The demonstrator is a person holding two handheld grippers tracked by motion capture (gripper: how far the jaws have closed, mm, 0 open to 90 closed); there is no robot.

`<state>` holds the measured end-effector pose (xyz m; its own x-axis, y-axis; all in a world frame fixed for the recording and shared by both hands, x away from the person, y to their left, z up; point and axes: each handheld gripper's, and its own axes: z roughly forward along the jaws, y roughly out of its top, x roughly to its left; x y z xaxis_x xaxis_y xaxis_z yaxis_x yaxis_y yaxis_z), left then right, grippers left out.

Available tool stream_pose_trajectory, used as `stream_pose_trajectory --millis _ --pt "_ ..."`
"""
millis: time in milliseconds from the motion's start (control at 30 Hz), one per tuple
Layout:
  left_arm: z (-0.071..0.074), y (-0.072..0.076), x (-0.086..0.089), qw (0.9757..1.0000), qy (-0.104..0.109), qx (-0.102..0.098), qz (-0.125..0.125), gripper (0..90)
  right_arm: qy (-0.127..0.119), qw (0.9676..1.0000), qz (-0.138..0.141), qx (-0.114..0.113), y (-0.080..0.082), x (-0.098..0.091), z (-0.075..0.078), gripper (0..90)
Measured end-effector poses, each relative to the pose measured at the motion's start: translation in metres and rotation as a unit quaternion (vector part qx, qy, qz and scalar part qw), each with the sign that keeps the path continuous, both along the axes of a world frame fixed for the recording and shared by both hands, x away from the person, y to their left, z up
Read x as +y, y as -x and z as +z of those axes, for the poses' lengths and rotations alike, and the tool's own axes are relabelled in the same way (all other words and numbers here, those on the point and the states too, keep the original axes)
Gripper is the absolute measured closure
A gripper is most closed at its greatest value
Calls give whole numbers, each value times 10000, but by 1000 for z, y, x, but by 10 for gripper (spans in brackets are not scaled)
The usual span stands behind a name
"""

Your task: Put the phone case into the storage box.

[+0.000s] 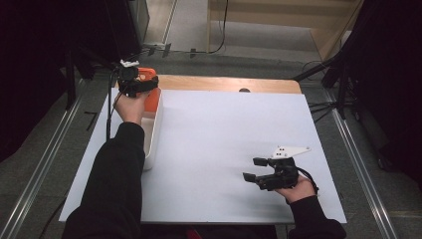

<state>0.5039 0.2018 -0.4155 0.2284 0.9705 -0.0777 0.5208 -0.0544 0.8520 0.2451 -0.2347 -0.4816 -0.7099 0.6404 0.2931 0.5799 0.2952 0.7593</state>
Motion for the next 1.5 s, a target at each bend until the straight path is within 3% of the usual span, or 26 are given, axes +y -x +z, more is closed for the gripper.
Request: stream_pose_trajectory --millis 800,1167,1367,1500 --pt "-9 3 -2 9998 -107 156 34 156 2 10000 -7 -26 0 1 0 237" --pt "-12 3 -7 9991 -360 215 -18 153 15 10000 34 -29 0 2 0 237" --pt "-12 3 -6 9992 -289 260 -119 150 2 10000 64 -19 0 2 0 237" --pt "-11 3 -7 9992 -327 215 -111 98 -2 10000 79 -28 0 3 0 237"
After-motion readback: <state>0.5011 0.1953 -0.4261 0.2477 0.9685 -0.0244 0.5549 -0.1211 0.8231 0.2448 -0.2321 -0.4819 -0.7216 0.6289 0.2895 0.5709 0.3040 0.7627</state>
